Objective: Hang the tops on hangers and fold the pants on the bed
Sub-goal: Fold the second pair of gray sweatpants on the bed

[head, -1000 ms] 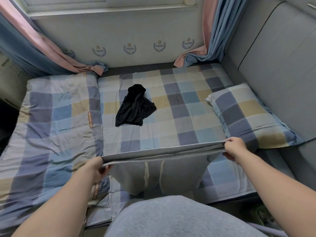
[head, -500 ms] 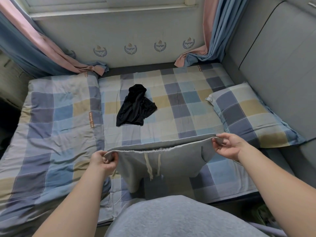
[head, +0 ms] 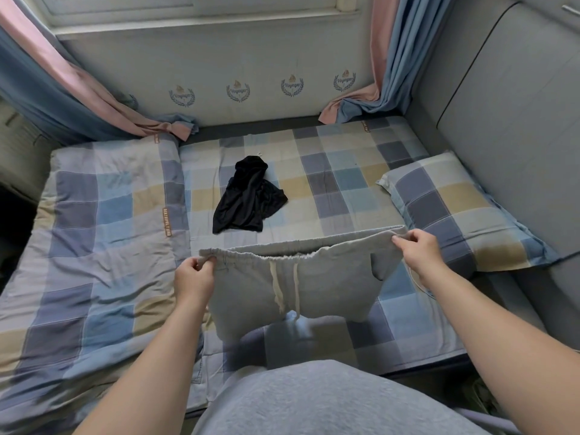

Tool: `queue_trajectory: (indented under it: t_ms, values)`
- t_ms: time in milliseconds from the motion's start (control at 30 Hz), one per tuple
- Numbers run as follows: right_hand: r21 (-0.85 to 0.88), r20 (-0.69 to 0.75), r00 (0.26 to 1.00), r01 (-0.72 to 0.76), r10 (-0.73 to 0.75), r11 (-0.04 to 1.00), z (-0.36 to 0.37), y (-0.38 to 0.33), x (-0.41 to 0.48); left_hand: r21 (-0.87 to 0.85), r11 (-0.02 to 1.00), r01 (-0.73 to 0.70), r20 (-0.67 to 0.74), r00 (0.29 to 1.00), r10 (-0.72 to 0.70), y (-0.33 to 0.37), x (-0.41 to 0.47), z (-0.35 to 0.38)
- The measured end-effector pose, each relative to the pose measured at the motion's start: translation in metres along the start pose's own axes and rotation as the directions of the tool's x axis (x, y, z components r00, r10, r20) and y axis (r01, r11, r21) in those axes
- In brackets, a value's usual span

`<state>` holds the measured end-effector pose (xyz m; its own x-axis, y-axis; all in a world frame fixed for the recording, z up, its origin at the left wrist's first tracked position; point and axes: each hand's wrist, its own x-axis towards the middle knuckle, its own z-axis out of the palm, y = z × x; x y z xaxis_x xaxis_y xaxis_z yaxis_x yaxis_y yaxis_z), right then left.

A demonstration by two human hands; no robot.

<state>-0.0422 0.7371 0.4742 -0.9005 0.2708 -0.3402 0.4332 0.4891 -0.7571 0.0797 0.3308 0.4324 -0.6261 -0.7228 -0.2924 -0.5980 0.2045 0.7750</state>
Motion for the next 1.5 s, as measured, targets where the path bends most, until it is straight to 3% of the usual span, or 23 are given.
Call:
queue_trajectory:
  t_ms: [67,100,200,267,367,400,467,700,800,933,1033,1167,1233,1300,1367,1433,1500]
  values:
    - [-0.110,-0.024,0.998,0.050,-0.053,0.993,0.000,0.000,-0.001,0.131,0.991,-0.005,0.000,1.000,0.005,0.001,0.001,-0.003]
    - [-0.171,-0.028,0.997,0.073,-0.078,0.983,0.000,-0.001,-0.002,0.119,0.993,-0.001,0.013,1.000,0.000,0.002,0.001,-0.004]
    - [-0.175,0.005,0.996,0.085,-0.085,0.981,0.001,-0.009,-0.006,-0.056,0.998,0.028,0.051,0.998,-0.025,0.015,-0.003,-0.007]
    - [-0.123,0.021,0.997,0.071,-0.069,0.990,0.004,-0.017,-0.009,-0.152,0.979,0.138,0.082,0.989,-0.127,0.026,-0.007,-0.006]
    - [-0.070,0.057,0.996,0.076,-0.072,0.995,0.014,-0.032,-0.021,-0.355,0.793,0.495,0.349,0.857,-0.378,0.047,-0.021,-0.001]
    - [-0.056,0.082,0.993,0.094,-0.089,0.994,0.018,-0.038,-0.027,-0.374,0.732,0.569,0.440,0.804,-0.400,0.054,-0.026,0.001]
    - [-0.023,0.150,0.978,0.147,-0.142,0.989,0.026,-0.052,-0.038,-0.368,0.708,0.602,0.538,0.759,-0.366,0.066,-0.038,0.004]
    - [0.269,0.457,0.801,0.291,-0.387,0.918,0.037,-0.100,-0.090,-0.395,0.869,0.298,0.617,0.787,0.011,0.106,-0.087,0.015]
    - [0.339,0.523,0.713,0.328,-0.466,0.882,0.038,-0.112,-0.109,-0.416,0.893,0.172,0.651,0.742,0.160,0.119,-0.104,0.017]
    - [0.349,0.550,0.637,0.413,-0.540,0.842,0.033,-0.119,-0.120,-0.477,0.874,0.090,0.682,0.665,0.304,0.124,-0.114,0.010]
    - [0.252,0.590,0.584,0.524,-0.558,0.814,0.030,-0.119,-0.122,-0.511,0.858,0.049,0.676,0.639,0.367,0.122,-0.115,0.007]
    - [0.305,0.523,0.518,0.628,-0.677,0.716,0.026,-0.115,-0.123,-0.521,0.852,-0.053,0.530,0.762,0.372,0.125,-0.120,0.012]
    - [0.331,0.352,0.611,0.628,-0.709,0.705,0.024,-0.108,-0.116,-0.543,0.839,-0.040,0.492,0.794,0.356,0.126,-0.118,0.009]
    - [0.243,0.162,0.772,0.573,-0.615,0.783,0.024,-0.091,-0.104,-0.573,0.819,0.020,0.516,0.786,0.341,0.126,-0.113,0.004]
    - [0.243,0.194,0.883,0.379,-0.428,0.893,0.024,-0.071,-0.099,-0.612,0.784,0.106,0.564,0.753,0.339,0.126,-0.111,-0.002]
    - [0.297,0.410,0.872,0.152,-0.269,0.943,0.031,-0.053,-0.096,-0.637,0.750,0.178,0.609,0.713,0.347,0.128,-0.109,-0.008]
    - [0.350,0.610,0.767,-0.033,-0.201,0.936,0.040,-0.041,-0.094,-0.644,0.730,0.229,0.645,0.676,0.357,0.128,-0.105,-0.012]
